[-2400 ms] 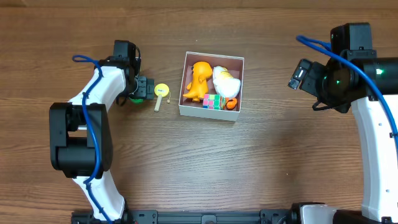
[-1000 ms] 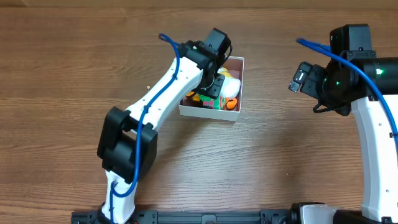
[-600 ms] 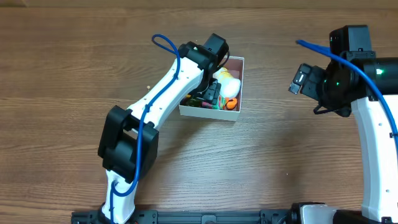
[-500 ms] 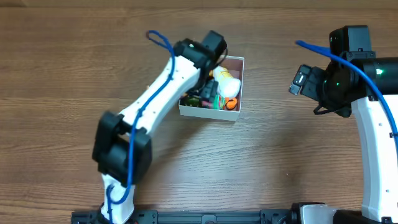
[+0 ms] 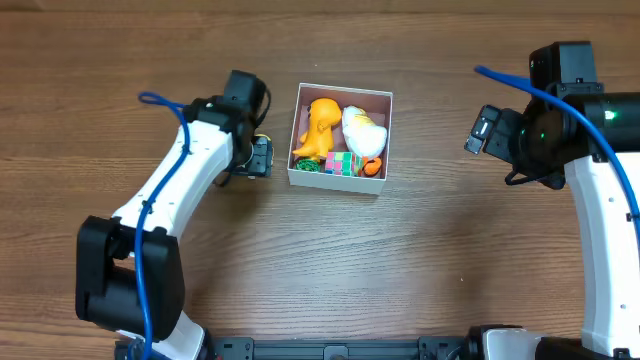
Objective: Pack container
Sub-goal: 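Place the green round toy into the box beside the cube, then grasp the yellow ball-on-stick toy by its handle with left gripper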
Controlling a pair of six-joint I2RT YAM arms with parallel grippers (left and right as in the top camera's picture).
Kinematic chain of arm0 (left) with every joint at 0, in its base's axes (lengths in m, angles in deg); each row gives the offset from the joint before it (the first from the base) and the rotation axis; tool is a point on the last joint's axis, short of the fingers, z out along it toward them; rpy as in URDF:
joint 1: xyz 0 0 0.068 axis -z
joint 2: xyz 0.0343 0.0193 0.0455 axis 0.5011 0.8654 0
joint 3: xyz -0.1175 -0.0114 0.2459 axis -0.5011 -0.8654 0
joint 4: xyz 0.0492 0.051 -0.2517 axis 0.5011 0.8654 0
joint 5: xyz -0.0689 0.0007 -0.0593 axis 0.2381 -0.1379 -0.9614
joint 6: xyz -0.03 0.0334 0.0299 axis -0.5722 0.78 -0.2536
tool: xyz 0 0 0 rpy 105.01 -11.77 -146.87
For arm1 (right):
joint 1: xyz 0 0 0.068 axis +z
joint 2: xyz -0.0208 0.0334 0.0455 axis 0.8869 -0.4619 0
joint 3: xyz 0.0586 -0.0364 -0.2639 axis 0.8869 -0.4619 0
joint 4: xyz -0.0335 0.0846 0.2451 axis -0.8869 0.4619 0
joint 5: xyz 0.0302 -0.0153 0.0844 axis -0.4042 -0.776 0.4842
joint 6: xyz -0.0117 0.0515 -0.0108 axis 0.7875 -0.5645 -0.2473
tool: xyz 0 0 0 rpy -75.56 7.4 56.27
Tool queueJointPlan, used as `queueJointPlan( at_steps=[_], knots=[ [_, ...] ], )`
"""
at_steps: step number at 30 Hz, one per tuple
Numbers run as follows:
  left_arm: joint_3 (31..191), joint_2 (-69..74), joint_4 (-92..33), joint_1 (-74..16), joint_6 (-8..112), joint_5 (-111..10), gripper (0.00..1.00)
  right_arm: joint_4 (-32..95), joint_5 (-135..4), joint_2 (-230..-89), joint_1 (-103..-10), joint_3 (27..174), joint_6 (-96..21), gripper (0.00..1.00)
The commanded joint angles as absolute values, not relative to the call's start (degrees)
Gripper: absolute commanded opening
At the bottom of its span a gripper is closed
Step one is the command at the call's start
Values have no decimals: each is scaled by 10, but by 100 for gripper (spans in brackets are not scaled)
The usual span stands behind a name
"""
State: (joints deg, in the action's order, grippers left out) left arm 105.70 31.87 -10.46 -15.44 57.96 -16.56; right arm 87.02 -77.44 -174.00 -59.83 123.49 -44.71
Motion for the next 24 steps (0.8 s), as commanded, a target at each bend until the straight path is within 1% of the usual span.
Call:
queueJointPlan(
  at_steps=[1,4,6,13,16,18,20,23,24],
  knots=[
    [1000,310,-177,-166,629,-223,71,869,-782,-1735,-601,1240,-444,100],
    [966,323,-244,-166,653,-225,72,869,-782,-1735,-601,1240,-444,100],
    [965,338,-265,-166,660,-228,72,868,-782,-1735,-601,1240,-444,100],
    [965,395,-314,-167,670,-224,66,873,-782,-1735,-601,1240,-444,100],
    [965,402,-315,-167,673,-224,54,873,-782,-1735,-601,1240,-444,100],
    [965,414,-314,-167,673,-224,53,873,-782,-1735,-601,1240,-444,100],
    [965,434,-312,-167,673,-226,50,874,-782,-1735,-601,1240,-444,100],
    [965,443,-310,-167,673,-226,37,875,-782,-1735,-601,1240,-444,100],
    [966,441,-310,-167,673,-224,31,875,-782,-1735,-601,1240,-444,100]
  ],
)
